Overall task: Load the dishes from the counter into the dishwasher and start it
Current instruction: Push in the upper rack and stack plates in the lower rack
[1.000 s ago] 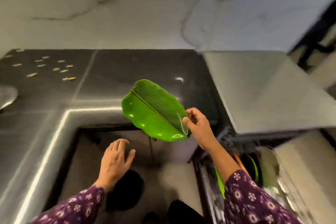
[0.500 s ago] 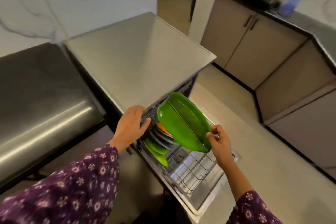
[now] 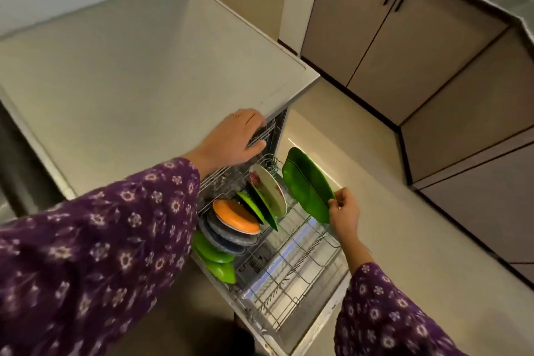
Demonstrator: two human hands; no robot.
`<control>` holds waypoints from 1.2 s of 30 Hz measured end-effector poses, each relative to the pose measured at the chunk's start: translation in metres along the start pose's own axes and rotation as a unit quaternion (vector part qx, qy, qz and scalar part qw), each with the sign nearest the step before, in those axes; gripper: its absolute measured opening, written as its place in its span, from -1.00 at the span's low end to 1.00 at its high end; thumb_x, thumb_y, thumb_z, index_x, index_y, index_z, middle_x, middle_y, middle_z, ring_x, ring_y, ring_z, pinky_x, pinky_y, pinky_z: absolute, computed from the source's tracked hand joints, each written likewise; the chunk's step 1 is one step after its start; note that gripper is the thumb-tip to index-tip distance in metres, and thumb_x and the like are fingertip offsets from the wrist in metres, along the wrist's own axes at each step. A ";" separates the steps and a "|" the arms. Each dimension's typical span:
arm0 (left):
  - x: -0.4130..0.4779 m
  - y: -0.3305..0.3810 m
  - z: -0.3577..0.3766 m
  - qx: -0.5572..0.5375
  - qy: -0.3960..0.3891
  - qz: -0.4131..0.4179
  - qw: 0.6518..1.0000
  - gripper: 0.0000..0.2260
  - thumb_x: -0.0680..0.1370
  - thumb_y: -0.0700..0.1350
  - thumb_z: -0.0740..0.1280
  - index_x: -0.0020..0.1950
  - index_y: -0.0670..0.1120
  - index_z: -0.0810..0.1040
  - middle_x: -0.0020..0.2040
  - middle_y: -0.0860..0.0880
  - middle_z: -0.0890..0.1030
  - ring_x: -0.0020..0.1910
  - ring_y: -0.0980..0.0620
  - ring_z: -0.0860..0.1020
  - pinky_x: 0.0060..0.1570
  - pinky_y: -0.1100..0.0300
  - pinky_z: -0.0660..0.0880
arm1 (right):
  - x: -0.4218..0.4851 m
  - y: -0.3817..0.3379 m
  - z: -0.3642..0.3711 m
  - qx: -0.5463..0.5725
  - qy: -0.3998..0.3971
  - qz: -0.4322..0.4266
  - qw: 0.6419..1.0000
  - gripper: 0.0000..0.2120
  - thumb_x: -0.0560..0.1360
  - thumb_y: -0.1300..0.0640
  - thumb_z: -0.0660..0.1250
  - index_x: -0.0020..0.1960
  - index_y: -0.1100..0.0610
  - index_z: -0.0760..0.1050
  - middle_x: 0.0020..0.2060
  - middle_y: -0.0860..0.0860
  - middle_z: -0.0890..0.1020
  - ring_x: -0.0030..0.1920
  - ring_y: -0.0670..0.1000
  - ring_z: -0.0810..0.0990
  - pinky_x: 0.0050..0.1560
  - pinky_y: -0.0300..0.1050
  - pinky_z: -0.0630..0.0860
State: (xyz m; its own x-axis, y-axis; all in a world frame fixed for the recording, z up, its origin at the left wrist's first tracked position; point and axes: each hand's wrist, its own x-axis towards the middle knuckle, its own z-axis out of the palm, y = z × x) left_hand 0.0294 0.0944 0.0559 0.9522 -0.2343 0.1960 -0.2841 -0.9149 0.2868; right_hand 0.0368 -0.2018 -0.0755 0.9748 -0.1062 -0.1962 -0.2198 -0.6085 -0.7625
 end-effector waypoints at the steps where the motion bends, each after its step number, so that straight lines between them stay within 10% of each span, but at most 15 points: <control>1: 0.013 -0.008 0.004 0.004 -0.014 0.018 1.000 -0.66 0.55 -0.03 0.26 0.25 -0.18 0.45 0.20 -0.11 0.50 0.19 -0.05 0.45 0.23 0.10 0.37 | 0.013 0.008 0.010 -0.004 0.000 0.007 1.000 -0.85 0.47 0.40 0.24 -0.16 0.18 0.38 -0.19 0.14 0.51 -0.24 0.02 0.44 -0.33 -0.26 0.35; 12: 0.052 -0.054 0.038 -0.085 -0.099 0.039 0.991 -0.59 0.48 -0.09 0.28 0.33 -0.08 0.39 0.36 -0.01 0.35 0.37 0.13 0.26 0.37 0.44 0.02 | 0.122 0.063 0.114 -0.078 -0.051 0.004 0.996 -0.80 0.40 0.48 0.16 -0.11 0.22 0.34 -0.10 0.14 0.40 -0.13 0.11 0.39 -0.17 0.03 0.41; 24: 0.054 -0.059 0.039 -0.092 -0.107 0.015 0.990 -0.63 0.48 -0.25 0.21 0.29 -0.06 0.42 0.37 0.05 0.33 0.40 0.17 0.26 0.39 0.21 0.20 | 0.162 0.093 0.204 -0.125 -0.100 -0.112 0.981 -0.75 0.38 0.57 0.11 -0.05 0.32 0.35 -0.11 0.12 0.32 -0.17 0.05 0.29 -0.15 -0.16 0.25; 36: 0.054 -0.060 0.040 -0.097 -0.100 0.008 0.990 -0.63 0.47 -0.25 0.21 0.27 -0.07 0.44 0.37 0.05 0.35 0.40 0.14 0.29 0.37 0.16 0.25 | 0.170 0.134 0.241 -0.180 -0.215 0.011 0.960 -0.87 0.47 0.41 0.24 -0.08 0.22 0.38 -0.06 0.11 0.45 -0.16 0.01 0.40 -0.17 -0.22 0.35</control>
State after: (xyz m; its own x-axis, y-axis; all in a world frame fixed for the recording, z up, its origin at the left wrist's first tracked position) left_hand 0.1020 0.1242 0.0119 0.9451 -0.3263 0.0184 -0.2971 -0.8342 0.4645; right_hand 0.1632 -0.1120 -0.3598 0.8469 0.1649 -0.5055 -0.1376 -0.8504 -0.5078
